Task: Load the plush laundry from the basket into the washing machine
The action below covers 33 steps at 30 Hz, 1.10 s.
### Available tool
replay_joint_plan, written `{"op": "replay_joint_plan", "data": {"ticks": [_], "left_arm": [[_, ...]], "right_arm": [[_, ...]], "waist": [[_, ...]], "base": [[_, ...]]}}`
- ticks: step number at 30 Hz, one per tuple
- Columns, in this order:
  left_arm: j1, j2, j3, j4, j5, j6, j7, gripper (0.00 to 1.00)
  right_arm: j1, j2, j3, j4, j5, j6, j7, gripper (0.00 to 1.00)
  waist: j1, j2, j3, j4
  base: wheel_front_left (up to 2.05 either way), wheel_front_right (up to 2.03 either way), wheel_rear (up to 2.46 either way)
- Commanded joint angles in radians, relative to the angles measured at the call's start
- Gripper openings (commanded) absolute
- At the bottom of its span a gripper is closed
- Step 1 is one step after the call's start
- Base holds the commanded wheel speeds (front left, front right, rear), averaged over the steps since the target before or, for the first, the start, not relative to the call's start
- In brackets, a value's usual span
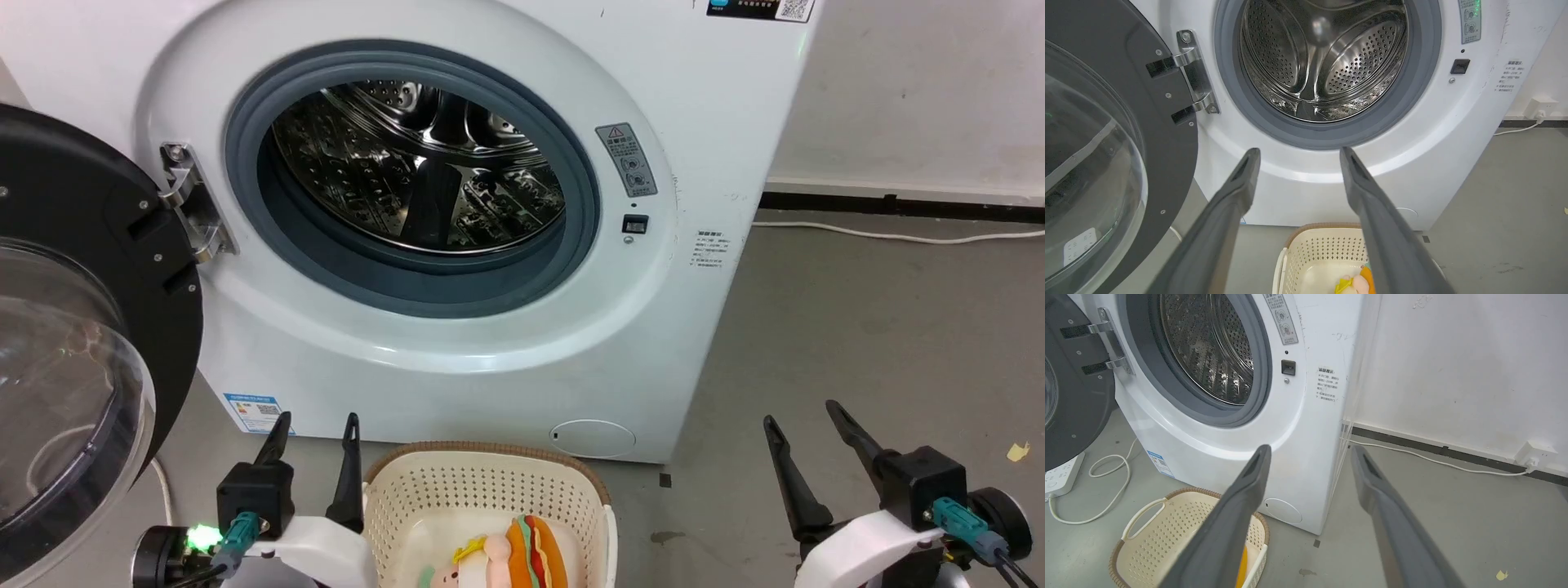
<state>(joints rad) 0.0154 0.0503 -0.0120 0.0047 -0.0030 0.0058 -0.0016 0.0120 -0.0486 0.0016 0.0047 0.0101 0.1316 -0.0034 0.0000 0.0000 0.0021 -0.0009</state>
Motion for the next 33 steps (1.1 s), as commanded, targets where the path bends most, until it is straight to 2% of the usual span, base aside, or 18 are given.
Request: {"op": "replay_joint_plan", "data": {"ticks": [1,19,33], "left_arm": [[-0.002,0.0,-0.004,-0.001,-0.003,0.003,-0.009,1.0],[-0.057,0.003,-0.041,0.035,-0.004,0.006,-0.047,1.0],[-0.164,0.029,-0.064,0.205,-0.012,-0.013,-0.076,1.0]], "right_arm": [[0.0,0.0,0.0,0.0,0.01,0.0,-0.009,1.0],[-0.037,0.0,-0.004,-0.015,0.049,0.0,-0.046,1.0],[-0.083,0.0,-0.011,-0.02,0.095,0.0,-0.075,1.0]], "waist": [[0.0,0.0,0.001,-0.001],[0.0,0.0,0.103,-0.033],[0.0,0.0,0.228,-0.089]], "base": [[0.0,0.0,0.0],[0.0,0.0,0.0],[0.0,0.0,0.0]]}}
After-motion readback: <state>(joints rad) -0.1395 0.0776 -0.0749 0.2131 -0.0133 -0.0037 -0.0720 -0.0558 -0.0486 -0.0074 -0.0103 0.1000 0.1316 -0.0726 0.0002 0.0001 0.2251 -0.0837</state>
